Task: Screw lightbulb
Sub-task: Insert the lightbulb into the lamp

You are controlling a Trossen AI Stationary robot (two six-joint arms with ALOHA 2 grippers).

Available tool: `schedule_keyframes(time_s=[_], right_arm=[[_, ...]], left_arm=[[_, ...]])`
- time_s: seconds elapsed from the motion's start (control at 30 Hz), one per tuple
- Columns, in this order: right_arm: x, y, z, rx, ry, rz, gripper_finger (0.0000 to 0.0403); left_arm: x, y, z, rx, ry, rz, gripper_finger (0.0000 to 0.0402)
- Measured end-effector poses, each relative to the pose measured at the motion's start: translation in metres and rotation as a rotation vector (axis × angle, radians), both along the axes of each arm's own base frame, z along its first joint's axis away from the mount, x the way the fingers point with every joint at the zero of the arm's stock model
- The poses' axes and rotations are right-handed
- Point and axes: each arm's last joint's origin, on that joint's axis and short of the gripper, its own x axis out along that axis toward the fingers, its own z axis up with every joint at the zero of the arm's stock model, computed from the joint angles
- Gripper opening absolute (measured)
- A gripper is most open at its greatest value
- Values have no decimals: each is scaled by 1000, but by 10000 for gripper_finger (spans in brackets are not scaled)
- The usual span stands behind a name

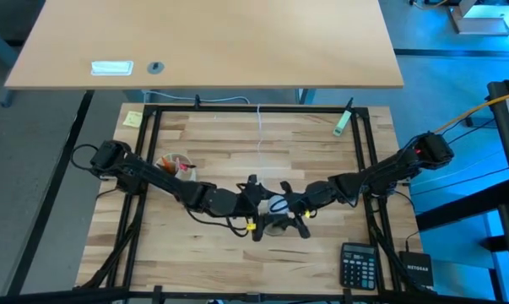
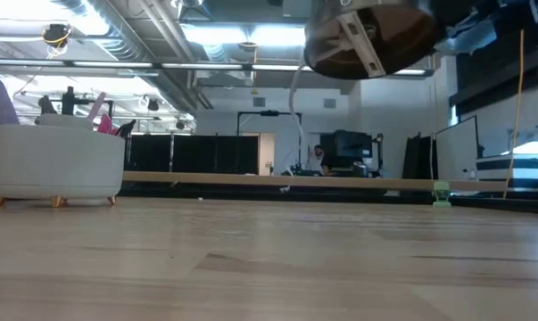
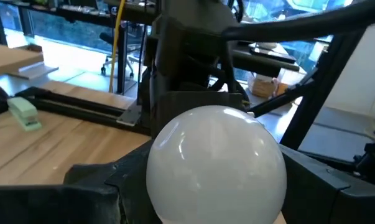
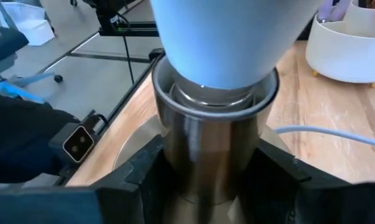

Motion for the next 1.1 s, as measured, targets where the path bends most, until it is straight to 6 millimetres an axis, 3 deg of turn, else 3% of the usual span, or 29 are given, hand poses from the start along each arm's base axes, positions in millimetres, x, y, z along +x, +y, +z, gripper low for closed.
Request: schedule_keyframes(time_s=[0.23,0.5,0.77,1.1], right_arm=[[1,4,8,64,-78,115,182],[0,8,14,135,-109,273,182],[-3,14,17,190,-106,375,182],[-3,14,16,187,-93,369,182]], left_arm=[[0,-8,7,35,-34,-34,258],[2,-9,16,-5,-126,-242,258],[9,8,16,-87,-132,-428,258],[14,31,14,-71,-114,-621,258]])
